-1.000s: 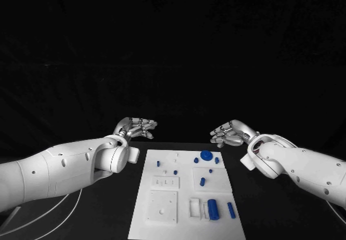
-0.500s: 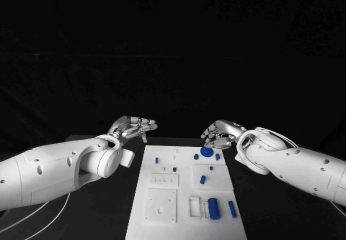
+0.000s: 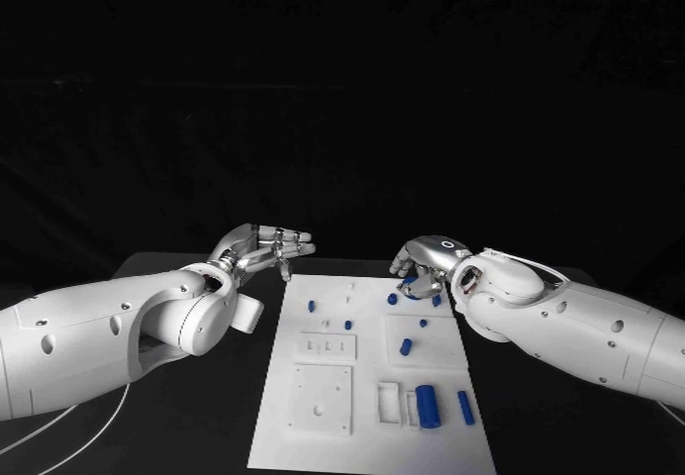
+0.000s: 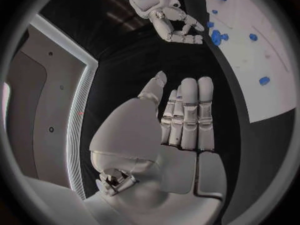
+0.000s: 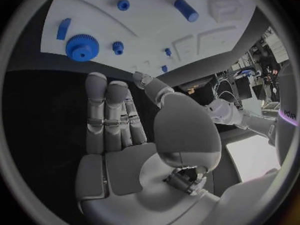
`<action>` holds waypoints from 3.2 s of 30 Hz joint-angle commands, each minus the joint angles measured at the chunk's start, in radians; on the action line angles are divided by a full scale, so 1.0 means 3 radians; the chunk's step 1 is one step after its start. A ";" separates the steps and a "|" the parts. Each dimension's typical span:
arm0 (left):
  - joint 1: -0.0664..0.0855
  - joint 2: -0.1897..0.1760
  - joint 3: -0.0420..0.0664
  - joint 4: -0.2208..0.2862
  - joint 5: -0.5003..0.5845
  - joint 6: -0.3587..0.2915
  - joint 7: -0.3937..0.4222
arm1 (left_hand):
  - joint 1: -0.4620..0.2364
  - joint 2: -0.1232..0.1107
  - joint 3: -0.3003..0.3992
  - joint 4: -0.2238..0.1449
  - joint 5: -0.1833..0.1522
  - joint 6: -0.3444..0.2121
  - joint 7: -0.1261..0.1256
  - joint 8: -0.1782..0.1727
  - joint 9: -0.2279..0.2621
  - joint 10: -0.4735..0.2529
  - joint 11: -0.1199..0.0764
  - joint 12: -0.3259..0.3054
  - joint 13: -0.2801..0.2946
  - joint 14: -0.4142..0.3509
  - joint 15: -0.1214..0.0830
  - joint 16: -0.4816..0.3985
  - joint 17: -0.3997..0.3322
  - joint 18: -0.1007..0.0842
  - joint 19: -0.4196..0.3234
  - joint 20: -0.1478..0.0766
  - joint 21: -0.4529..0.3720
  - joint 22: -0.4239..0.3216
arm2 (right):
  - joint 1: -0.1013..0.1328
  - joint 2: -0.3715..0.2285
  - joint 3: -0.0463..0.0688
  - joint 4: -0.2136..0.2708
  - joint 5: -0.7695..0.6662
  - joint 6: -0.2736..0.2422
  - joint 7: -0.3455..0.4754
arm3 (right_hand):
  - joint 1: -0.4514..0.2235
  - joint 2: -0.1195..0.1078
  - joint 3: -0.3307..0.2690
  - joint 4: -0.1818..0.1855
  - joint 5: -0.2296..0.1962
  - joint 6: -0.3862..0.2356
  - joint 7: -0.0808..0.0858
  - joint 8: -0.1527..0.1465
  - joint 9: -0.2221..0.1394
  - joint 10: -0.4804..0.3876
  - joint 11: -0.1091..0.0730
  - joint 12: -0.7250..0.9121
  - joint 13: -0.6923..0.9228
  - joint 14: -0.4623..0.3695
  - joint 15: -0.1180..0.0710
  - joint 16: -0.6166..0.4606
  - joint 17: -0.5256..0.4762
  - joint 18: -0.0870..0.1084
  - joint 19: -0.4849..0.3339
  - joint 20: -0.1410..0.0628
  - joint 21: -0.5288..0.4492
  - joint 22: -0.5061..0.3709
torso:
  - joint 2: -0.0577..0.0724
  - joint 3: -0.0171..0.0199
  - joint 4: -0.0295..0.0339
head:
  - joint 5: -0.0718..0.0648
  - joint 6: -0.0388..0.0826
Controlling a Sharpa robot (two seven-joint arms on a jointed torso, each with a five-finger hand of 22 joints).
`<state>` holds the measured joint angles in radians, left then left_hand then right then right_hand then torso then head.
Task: Assemble the parts on the task board
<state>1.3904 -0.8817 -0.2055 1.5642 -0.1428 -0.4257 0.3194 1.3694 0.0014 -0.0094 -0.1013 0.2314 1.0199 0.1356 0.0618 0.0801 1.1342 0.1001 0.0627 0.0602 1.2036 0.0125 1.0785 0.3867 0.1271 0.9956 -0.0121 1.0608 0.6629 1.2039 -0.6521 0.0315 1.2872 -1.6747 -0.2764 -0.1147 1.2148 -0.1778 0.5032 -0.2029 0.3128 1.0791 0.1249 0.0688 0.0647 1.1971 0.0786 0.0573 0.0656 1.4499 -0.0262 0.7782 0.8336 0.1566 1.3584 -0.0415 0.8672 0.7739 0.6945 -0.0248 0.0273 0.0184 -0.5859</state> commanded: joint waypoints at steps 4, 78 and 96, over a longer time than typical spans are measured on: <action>0.0030 -0.0019 0.0018 0.0059 -0.0053 0.0074 0.0013 | -0.0048 0.0003 -0.0010 -0.0012 0.0008 -0.0014 0.0008 0.0004 0.0004 -0.0015 0.0001 -0.0005 0.0001 0.0029 0.0001 0.0018 -0.0005 0.0074 0.0005 0.0027 0.0010 0.0004 | -0.0011 0.0041 -0.0006 -0.0039 -0.0293 0.0132 -0.0134 | 0.0012 -0.0028 0.0000 0.0033 -0.0028 0.0027 0.0003 -0.0006 0.0004 -0.0036 -0.0002 0.0004 -0.0005 -0.0005 0.0028 0.0039 -0.0029 0.0051 0.0049 0.0009 -0.0065 0.0096 | 0.0063 -0.0003 0.0021 | 0.0001 -0.0025; 0.0093 -0.0012 0.0025 -0.0015 -0.0043 0.0066 -0.0017 | -0.0021 -0.0027 -0.0106 0.0038 -0.0041 -0.0039 0.0017 0.0003 0.0013 -0.0038 0.0008 -0.0004 0.0002 0.0030 0.0005 0.0038 -0.0096 0.0069 0.0015 0.0030 -0.0036 0.0006 | -0.0084 0.0168 -0.0033 -0.0114 -0.0644 0.0000 -0.0367 | 0.0092 0.0128 0.0315 -0.0081 -0.0190 0.0522 -0.0136 0.0001 0.0040 0.0535 -0.0184 0.0009 0.0032 -0.0006 -0.0106 0.0089 -0.0156 -0.0146 0.0293 -0.0132 -0.0310 0.1292 | 0.0185 0.0010 0.0054 | 0.0020 -0.0044; 0.0096 0.0000 0.0025 -0.0048 -0.0042 0.0030 -0.0009 | -0.0009 -0.0031 -0.0106 0.0035 -0.0043 -0.0038 0.0016 0.0004 0.0012 -0.0034 0.0007 -0.0004 0.0002 0.0029 0.0004 0.0042 -0.0099 0.0062 0.0000 0.0030 -0.0046 0.0007 | -0.0056 0.0236 -0.0026 0.0013 -0.0762 -0.0374 -0.0568 | 0.0084 0.0056 0.0334 -0.0047 -0.0153 0.0554 -0.0147 -0.0001 0.0038 0.0566 -0.0196 0.0009 0.0025 -0.0003 -0.0120 0.0093 -0.0199 -0.0169 0.0357 -0.0148 -0.0356 0.1499 | 0.0207 0.0006 0.0070 | 0.0057 0.0009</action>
<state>1.4168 -0.8849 -0.1990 1.5485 -0.1538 -0.4183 0.3099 1.3591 -0.0092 -0.0391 -0.0901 0.2204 1.0146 0.1409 0.0618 0.0831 1.1310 0.1030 0.0627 0.0596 1.2060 0.0126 1.0875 0.3578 0.1319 0.9991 -0.0086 1.0513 0.6641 1.1868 -0.5850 0.0234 1.2923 -1.8746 -0.3441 -0.2581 1.2412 -0.1492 0.6033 -0.2253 0.2712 1.2406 0.0817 0.0683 0.0764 1.3497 0.0338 0.0572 0.0739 1.4473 -0.0557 0.8048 0.7747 0.1080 1.4561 -0.0860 0.7663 1.2227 0.7539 -0.0227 0.0474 0.0336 -0.5843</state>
